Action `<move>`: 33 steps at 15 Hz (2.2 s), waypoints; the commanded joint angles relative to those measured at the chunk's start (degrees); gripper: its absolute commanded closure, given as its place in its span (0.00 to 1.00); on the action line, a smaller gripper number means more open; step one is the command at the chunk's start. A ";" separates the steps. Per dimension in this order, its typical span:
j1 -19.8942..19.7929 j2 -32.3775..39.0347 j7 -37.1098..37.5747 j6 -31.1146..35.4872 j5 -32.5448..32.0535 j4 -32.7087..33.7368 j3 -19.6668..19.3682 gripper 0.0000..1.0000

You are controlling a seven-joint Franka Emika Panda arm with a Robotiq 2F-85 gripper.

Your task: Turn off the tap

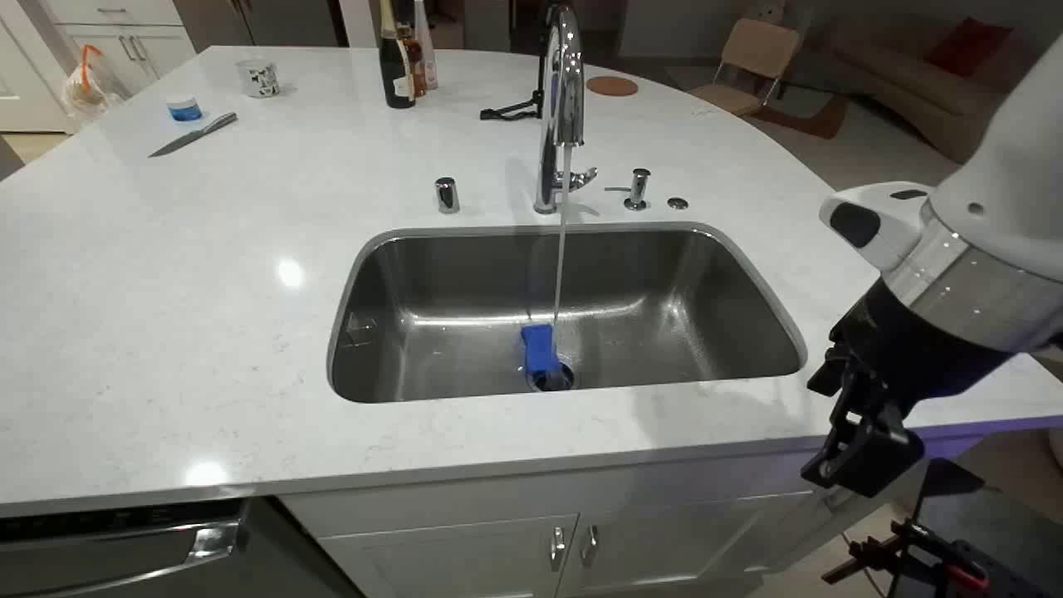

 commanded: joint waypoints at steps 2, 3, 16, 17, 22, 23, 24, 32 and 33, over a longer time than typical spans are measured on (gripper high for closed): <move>0.31 0.03 0.13 -0.12 -0.14 0.09 -0.27 0.00; 0.31 0.03 0.13 -0.12 -0.14 0.09 -0.27 0.00; -4.95 0.59 1.60 1.86 -6.83 0.81 -2.76 0.00; -5.96 0.66 1.55 2.42 -7.98 0.87 -3.52 0.00; -10.69 2.33 -1.18 6.06 -12.32 2.84 -8.89 0.00; -11.26 3.26 -2.10 7.14 -12.32 3.39 -10.20 0.00; -11.98 3.83 -3.04 8.51 -12.91 3.72 -11.32 0.00; -15.15 18.05 -12.62 22.42 -15.28 13.13 -17.25 0.00; -15.93 19.58 -12.50 22.54 -15.86 14.63 -17.58 0.00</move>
